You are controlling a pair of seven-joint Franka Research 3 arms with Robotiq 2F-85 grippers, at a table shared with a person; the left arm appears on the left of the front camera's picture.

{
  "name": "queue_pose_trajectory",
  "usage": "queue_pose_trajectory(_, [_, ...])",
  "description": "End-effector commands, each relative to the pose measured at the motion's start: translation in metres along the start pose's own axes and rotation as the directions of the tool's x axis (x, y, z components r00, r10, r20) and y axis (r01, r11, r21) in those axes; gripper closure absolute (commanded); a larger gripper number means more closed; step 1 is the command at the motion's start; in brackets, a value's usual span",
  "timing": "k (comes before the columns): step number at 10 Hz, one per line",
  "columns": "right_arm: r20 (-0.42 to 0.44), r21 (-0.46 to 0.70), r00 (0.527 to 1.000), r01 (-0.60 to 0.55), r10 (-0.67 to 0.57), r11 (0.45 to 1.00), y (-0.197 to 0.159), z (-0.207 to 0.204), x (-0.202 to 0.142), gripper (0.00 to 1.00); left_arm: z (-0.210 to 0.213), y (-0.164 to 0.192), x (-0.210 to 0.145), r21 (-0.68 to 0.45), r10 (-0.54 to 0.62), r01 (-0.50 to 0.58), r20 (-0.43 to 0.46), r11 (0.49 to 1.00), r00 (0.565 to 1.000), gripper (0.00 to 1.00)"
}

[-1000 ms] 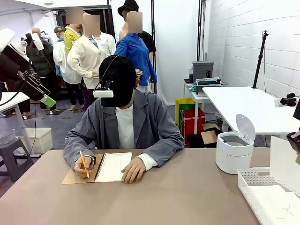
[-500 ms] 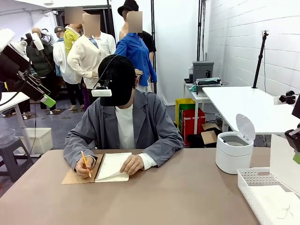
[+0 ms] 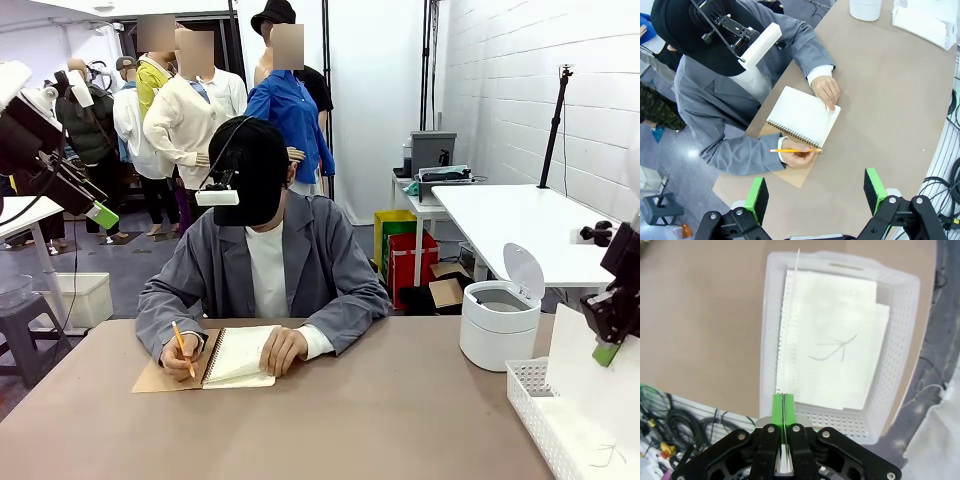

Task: Sort the paper based on its condition.
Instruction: If a person hands you a paper, place it in the Organizing basket , and if it's crumpled, put it in the Trash can.

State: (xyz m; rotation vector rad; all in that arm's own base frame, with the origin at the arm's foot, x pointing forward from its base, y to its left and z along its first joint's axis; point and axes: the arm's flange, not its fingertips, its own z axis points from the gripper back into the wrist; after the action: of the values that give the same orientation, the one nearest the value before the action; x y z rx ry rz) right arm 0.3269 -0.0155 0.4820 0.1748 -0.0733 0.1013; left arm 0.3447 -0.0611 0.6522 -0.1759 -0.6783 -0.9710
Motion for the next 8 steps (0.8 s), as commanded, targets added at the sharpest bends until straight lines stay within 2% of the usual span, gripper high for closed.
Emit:
queue_pose_trajectory(1, [0.029, 0.0, 0.998, 0.054, -0.054, 0.999, -0.003, -0.027, 0.003, 1.0, 0.0, 0.0, -0.001, -0.002, 0.001, -0.001, 0.001, 1.0, 1.0, 0.0])
queue_pose_trajectory(2, [0.034, -0.003, 0.998, 0.062, -0.061, 0.998, -0.008, -0.035, 0.004, 1.0, 0.0, 0.0, -0.001, -0.002, 0.001, -0.001, 0.001, 1.0, 1.0, 0.0])
queue_pose_trajectory(4, [0.045, 0.063, 0.995, 0.091, -0.094, 0.994, -0.013, -0.054, -0.002, 1.0, 0.0, 0.0, -0.001, -0.002, 0.001, -0.001, 0.001, 1.0, 1.0, 0.0])
queue_pose_trajectory(6, [0.025, 0.105, 0.991, 0.128, -0.131, 0.986, -0.019, -0.075, -0.009, 1.0, 0.0, 0.0, -0.001, -0.002, 0.001, -0.001, 0.001, 1.0, 1.0, 0.0])
queue_pose_trajectory(7, [-0.011, 0.099, 0.986, 0.166, -0.166, 0.981, -0.023, -0.079, -0.013, 1.0, 0.0, 0.0, -0.001, -0.002, 0.001, -0.001, 0.001, 1.0, 1.0, 0.0])
queue_pose_trajectory(8, [-0.027, 0.099, 0.985, 0.174, -0.172, 0.98, -0.025, -0.08, -0.016, 0.81, 0.0, 0.0, -0.001, -0.002, 0.001, -0.001, 0.001, 1.0, 1.0, 0.0])
